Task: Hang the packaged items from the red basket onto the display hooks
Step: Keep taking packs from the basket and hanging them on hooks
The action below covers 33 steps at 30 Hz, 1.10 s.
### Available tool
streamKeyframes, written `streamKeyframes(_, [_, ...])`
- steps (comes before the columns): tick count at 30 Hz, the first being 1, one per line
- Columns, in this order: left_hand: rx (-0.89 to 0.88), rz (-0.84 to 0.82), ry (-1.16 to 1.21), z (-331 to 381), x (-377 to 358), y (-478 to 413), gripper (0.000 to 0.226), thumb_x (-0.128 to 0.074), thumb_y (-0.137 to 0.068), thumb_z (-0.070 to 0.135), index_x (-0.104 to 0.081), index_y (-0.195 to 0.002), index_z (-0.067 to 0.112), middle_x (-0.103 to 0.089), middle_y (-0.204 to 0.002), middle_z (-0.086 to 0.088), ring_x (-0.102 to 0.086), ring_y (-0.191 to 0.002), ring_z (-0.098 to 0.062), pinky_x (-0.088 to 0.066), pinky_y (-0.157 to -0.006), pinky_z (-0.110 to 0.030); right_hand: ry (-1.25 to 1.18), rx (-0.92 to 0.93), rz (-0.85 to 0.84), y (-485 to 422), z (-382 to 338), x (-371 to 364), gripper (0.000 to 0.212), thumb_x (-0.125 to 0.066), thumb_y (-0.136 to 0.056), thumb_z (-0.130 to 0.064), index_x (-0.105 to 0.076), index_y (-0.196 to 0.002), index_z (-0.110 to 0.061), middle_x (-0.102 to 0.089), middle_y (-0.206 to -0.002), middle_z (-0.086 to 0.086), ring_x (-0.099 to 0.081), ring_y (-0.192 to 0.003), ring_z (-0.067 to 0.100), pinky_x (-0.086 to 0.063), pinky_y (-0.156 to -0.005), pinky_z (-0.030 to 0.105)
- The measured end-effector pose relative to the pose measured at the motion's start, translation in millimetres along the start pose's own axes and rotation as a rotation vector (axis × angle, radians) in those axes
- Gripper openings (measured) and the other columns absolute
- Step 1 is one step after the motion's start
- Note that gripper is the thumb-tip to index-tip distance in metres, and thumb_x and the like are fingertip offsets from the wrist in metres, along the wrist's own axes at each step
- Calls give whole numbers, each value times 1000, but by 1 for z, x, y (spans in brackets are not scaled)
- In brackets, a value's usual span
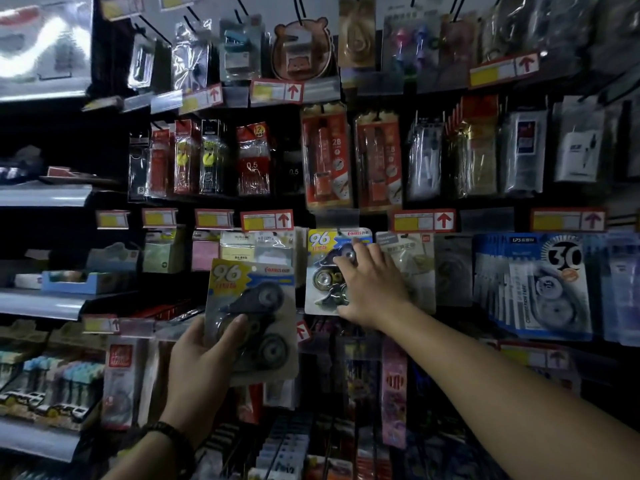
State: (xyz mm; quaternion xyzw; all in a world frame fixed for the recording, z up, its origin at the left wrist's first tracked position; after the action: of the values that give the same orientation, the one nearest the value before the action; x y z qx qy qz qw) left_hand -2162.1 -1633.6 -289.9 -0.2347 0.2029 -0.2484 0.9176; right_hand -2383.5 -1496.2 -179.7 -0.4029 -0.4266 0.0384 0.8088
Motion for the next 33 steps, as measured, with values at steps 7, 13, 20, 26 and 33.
streamKeyframes(7, [34,-63,-24,-5,-26,3,23,-68,-101,28,-72,-122,21,-82,-110,-3,-79,-101,-23,-67,-77,-46,60,18,-66,-3,-3,-7,89,-77,-84,-44,-32,-156,-17,-9,-170,31,-28,-146,47,-30,-120,54])
streamKeyframes(13, [38,-43,9,-5,-36,3,21,-65,-103,30,-70,-120,20,-82,-107,-2,-80,-98,-22,-67,-74,-43,-165,64,229,28,-12,24,34,-49,-90,-14,-63,-122,-12,-58,-131,13,-50,-125,38,-43,-102,47])
streamKeyframes(20, [22,-39,26,5,-61,-2,16,-63,-106,29,-69,-118,20,-80,-112,-5,-77,-108,-30,-60,-94,-66,-394,346,147,68,-50,32,99,-68,-79,-66,-33,-160,-22,-32,-162,7,-32,-150,27,-38,-119,44])
streamKeyframes(26, [-67,-107,-71,21,-76,1,12,-64,-105,26,-66,-117,24,-79,-108,8,-77,-104,-16,-63,-94,-57,-456,299,135,66,-38,42,108,-64,-70,-70,-24,-164,-33,-13,-173,4,-14,-159,24,-35,-123,48])
streamKeyframes(33, [-163,-76,-456,29,-71,-12,59,-76,-96,32,-42,-144,27,-68,-121,11,-69,-109,-8,-62,-90,-37,-243,221,43,48,-24,27,111,-74,-71,-67,-27,-163,-29,-18,-168,12,-18,-155,34,-39,-117,52])
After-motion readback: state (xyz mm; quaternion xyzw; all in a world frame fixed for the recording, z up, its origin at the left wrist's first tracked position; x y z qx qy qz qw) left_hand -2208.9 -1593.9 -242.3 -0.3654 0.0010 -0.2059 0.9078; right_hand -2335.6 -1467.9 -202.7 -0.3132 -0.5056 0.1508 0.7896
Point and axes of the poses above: each hand's wrist, its own y-axis away from the middle knuckle, its own x-axis out of the back of the hand, z = x × y, the point moved 8 cm from there along -y, towards the middle knuckle
